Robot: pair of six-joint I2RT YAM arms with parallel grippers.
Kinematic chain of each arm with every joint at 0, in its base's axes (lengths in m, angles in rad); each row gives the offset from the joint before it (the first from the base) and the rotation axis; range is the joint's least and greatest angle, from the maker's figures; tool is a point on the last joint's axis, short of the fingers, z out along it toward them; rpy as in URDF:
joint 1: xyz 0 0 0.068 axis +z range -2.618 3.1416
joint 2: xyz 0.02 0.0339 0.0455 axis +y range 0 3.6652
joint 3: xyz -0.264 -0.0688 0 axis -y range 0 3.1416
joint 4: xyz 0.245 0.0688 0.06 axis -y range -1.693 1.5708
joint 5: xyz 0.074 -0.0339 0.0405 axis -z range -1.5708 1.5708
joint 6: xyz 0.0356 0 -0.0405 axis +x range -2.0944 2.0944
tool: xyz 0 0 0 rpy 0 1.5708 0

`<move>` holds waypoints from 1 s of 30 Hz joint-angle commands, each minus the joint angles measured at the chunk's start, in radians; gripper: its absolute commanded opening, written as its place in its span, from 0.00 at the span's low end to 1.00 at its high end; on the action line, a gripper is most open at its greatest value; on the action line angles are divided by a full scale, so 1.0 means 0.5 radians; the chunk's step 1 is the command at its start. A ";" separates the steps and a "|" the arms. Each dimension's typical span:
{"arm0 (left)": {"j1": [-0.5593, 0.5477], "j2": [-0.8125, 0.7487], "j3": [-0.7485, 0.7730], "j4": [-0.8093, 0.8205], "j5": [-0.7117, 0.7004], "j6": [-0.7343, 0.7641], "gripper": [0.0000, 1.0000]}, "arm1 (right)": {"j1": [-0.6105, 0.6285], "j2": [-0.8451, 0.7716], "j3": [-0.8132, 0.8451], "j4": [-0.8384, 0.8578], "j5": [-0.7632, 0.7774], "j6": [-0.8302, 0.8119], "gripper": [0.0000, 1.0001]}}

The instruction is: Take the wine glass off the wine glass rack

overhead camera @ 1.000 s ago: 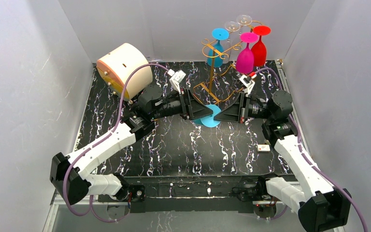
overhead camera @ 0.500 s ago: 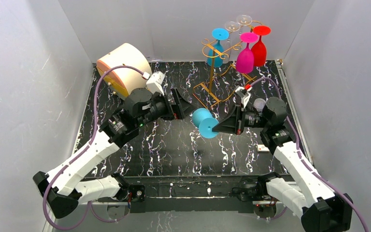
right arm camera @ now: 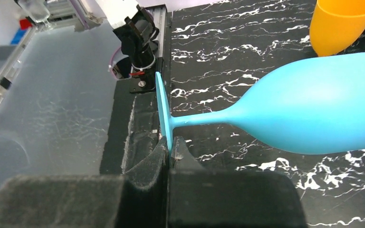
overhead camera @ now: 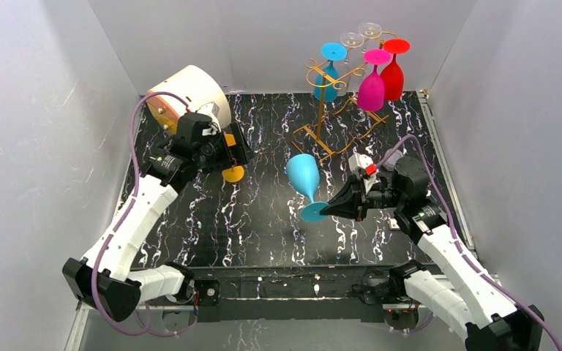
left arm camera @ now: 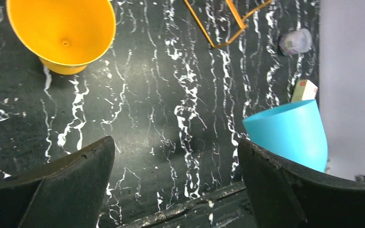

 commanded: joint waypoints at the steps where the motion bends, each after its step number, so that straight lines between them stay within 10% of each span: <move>1: 0.061 -0.084 -0.011 0.031 0.434 0.075 0.98 | 0.031 -0.054 0.022 -0.182 -0.082 -0.547 0.01; 15: 0.103 0.033 -0.117 0.259 0.841 -0.128 0.98 | 0.097 -0.144 0.017 -0.785 -0.083 -1.841 0.01; 30: 0.124 0.216 -0.047 0.305 1.211 -0.196 0.88 | 0.214 -0.418 -0.177 -0.753 0.190 -2.383 0.01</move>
